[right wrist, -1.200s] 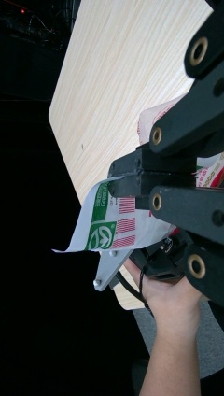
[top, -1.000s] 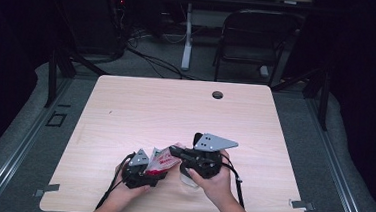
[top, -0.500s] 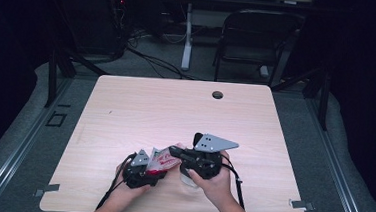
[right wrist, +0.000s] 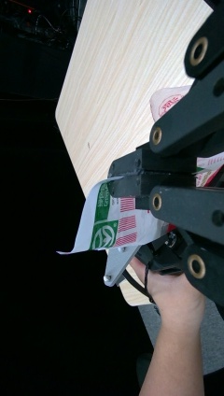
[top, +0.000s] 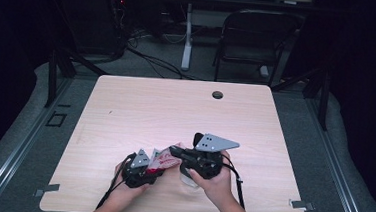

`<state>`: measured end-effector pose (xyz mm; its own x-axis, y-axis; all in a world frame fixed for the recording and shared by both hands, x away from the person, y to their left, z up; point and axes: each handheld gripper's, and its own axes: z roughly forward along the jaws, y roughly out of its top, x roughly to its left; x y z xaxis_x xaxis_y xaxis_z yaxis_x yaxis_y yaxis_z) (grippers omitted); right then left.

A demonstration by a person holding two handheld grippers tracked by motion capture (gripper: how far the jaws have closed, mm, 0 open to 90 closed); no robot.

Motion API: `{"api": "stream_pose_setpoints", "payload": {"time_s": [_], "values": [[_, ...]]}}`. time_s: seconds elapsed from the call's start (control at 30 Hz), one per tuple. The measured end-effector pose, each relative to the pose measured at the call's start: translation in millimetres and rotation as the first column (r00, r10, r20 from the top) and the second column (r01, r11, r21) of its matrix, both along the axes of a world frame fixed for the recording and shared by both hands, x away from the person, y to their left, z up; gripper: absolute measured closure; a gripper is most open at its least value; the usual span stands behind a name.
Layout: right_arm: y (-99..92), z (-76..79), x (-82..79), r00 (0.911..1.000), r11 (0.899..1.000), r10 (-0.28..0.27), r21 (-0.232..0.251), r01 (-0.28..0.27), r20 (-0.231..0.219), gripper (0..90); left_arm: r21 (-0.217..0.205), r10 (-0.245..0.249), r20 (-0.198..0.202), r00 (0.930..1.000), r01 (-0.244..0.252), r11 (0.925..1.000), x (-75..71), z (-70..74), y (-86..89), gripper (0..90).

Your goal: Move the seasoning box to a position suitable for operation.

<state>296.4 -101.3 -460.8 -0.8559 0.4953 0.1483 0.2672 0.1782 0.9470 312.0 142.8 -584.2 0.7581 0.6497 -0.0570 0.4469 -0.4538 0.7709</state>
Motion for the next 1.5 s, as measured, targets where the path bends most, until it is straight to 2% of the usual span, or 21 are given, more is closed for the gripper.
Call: {"api": "stream_pose_setpoints", "payload": {"time_s": [0.23, 0.33, 0.37, 0.63, 0.9, 1.13, 1.3, 1.5], "values": [[-1.8, 0.1, 0.5, 1.0000, 1.000, 0.002, 0.007, -0.002, -0.004, 90.0, 0.024, 0.018, 0.019, 0.9997, -0.019, 0.9995, -0.5, 4.4, 1.8, 61.2], [-3.1, 0.4, 0.7, 1.0000, 1.000, 0.002, 0.013, -0.002, -0.007, 90.0, 0.031, 0.043, 0.029, 0.9987, -0.044, 0.9986, -2.2, 7.4, 2.0, 62.1], [-4.0, 0.7, 0.9, 1.0000, 1.000, 0.003, 0.006, -0.003, -0.004, 90.0, 0.046, 0.039, 0.042, 0.9984, -0.041, 0.9981, -1.8, 8.9, 3.0, 62.7], [-6.8, 2.3, -0.1, 1.0000, 1.000, 0.002, 0.012, -0.002, -0.004, 90.0, 0.082, 0.055, 0.095, 0.9940, -0.063, 0.9946, -3.5, 16.1, 5.1, 65.4], [-12.7, 1.4, -1.6, 1.0000, 1.000, -0.004, -0.011, 0.004, 0.001, 90.0, 0.146, 0.066, 0.159, 0.9851, -0.090, 0.9852, -6.1, 21.3, 4.3, 66.2], [-19.5, 0.4, -3.5, 0.9999, 1.000, -0.012, -0.025, 0.012, -0.001, 90.0, 0.185, 0.071, 0.204, 0.9764, -0.109, 0.9766, -9.3, 24.8, 1.7, 66.4], [-22.1, -1.3, -3.8, 0.9998, 0.999, -0.021, -0.036, 0.021, -0.003, 90.0, 0.192, 0.074, 0.213, 0.9741, -0.116, 0.9746, -9.0, 24.9, 0.8, 66.4], [-25.2, -3.1, -4.2, 0.9996, 0.999, -0.027, -0.038, 0.027, -0.006, 89.4, 0.220, 0.074, 0.225, 0.9715, -0.124, 0.9675, -8.8, 27.0, -1.9, 66.5]]}}
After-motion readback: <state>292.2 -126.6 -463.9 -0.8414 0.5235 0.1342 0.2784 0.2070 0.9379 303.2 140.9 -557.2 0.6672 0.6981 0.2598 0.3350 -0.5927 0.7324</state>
